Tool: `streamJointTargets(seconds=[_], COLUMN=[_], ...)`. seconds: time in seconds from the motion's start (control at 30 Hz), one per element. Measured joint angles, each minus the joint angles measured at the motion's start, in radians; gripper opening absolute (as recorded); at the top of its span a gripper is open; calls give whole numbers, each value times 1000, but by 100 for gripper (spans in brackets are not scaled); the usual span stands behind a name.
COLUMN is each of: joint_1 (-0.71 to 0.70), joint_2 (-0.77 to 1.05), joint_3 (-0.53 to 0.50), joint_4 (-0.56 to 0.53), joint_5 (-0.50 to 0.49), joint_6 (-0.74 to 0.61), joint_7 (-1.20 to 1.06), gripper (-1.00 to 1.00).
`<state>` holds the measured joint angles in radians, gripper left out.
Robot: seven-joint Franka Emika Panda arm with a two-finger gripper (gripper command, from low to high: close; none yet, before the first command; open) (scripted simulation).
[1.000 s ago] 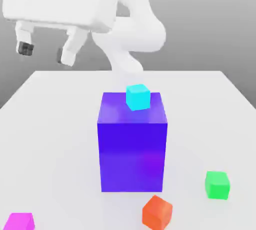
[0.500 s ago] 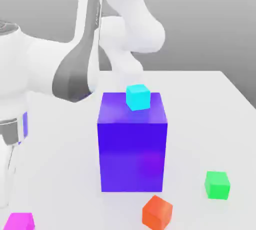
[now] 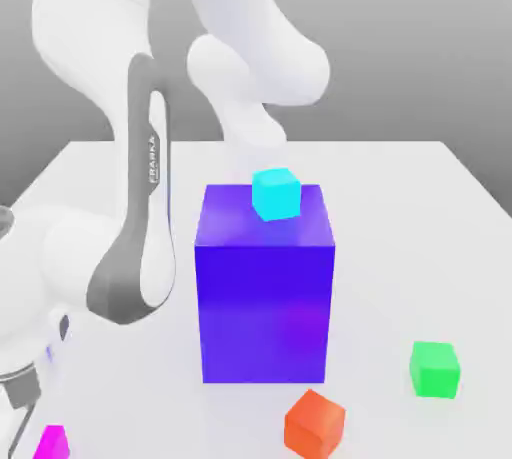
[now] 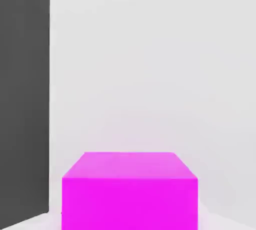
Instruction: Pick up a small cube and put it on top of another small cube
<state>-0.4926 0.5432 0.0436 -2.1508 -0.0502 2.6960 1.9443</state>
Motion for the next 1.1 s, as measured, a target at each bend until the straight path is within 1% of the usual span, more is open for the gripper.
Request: streamJointTargets(seconds=[0.1, 0.2, 0.53, 0.67, 0.73, 0.83, 1.0, 1.03, 1.1], joint_1=[-1, 63, 331, 454, 551, 585, 631, 644, 644], joint_2=[-93, -146, -325, -410, -462, -442, -325, -300, -300], joint_3=[6, 51, 250, 354, 409, 406, 339, 321, 321], joint_4=[-18, -47, -217, -315, -385, -417, -412, -411, -411], joint_5=[8, 7, 26, 33, 15, -41, -170, -197, -197], joint_6=[-78, -110, -124, -115, -89, -33, 68, 88, 88], joint_7=[-9, 35, 275, 412, 543, 646, 748, 767, 767], gripper=[-100, -100, -100, -100, -100, -100, -100, 100, 100])
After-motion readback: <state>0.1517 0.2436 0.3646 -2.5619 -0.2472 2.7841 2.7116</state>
